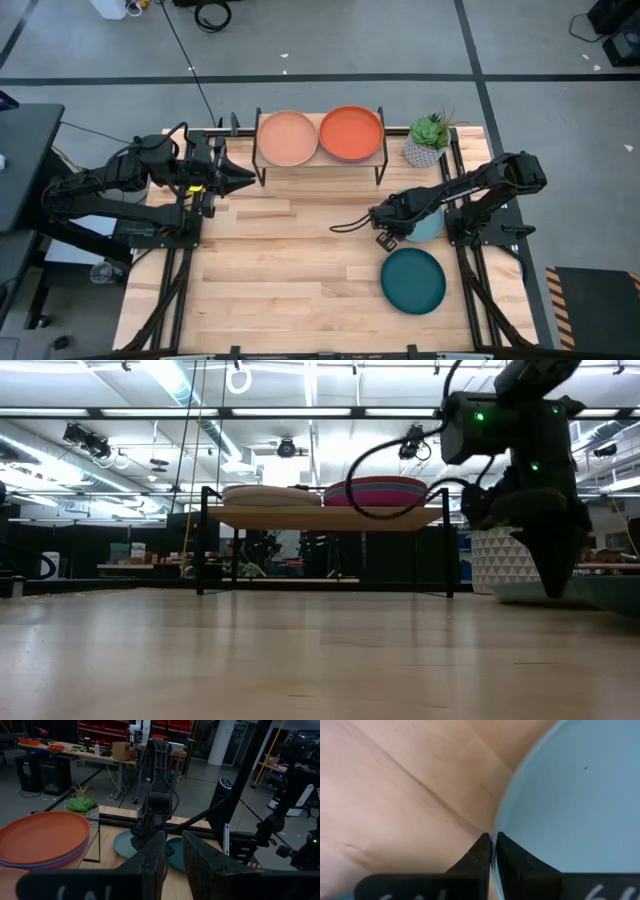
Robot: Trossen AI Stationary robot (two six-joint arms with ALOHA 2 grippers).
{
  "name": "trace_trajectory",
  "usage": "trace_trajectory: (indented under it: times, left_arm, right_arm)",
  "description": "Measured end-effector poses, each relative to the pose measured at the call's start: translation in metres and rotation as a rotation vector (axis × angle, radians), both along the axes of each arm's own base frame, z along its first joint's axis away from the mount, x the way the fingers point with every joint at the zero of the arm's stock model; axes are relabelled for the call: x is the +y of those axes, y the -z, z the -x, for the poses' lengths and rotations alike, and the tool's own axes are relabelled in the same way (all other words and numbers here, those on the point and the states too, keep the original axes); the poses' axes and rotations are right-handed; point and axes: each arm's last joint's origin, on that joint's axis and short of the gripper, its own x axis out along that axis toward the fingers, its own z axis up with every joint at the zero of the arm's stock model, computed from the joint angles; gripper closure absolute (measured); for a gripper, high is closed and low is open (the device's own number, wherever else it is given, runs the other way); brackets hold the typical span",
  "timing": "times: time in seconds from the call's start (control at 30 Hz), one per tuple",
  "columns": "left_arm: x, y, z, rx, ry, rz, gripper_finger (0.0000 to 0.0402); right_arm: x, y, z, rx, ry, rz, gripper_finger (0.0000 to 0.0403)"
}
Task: Place and stack plates onto a shelf
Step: Stack the light blue plate on the brown plate on the shelf
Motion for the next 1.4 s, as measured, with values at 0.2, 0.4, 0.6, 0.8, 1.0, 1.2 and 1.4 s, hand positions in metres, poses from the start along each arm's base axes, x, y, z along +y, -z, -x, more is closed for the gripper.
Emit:
trace_trajectory:
  times: [0.2, 0.4, 0.6, 0.8, 1.0, 1.2, 1.4]
  left_arm:
    - [0.000, 0.000, 0.000, -0.001, 0.000, 0.000, 0.0331]
    - [0.000, 0.000, 0.000, -0.001, 0.000, 0.000, 0.0331]
    - [0.000, 0.000, 0.000, -0.002, 0.000, 0.000, 0.0331]
    - [0.000, 0.000, 0.000, -0.002, 0.000, 0.000, 0.0331]
    - [0.000, -0.002, 0.000, -0.025, 0.000, 0.010, 0.0331]
    - [0.000, -0.008, 0.000, -0.086, 0.001, 0.004, 0.0331]
    - [0.000, -0.009, 0.000, -0.091, 0.001, 0.004, 0.0331]
  right_arm:
    - [0.001, -0.023, -0.017, -0.060, -0.075, -0.010, 0.0374]
    - [0.004, -0.047, -0.034, -0.154, -0.136, -0.048, 0.0375]
    - [0.005, -0.071, -0.048, -0.239, -0.189, -0.050, 0.0375]
    - [0.008, -0.094, -0.066, -0.416, -0.278, -0.084, 0.0375]
    - [0.012, -0.116, -0.087, -0.660, -0.308, -0.141, 0.0375]
    - [0.014, -0.141, -0.107, -0.969, -0.295, -0.180, 0.0375]
    - [0.009, -0.164, -0.119, -1.234, -0.268, -0.175, 0.0375]
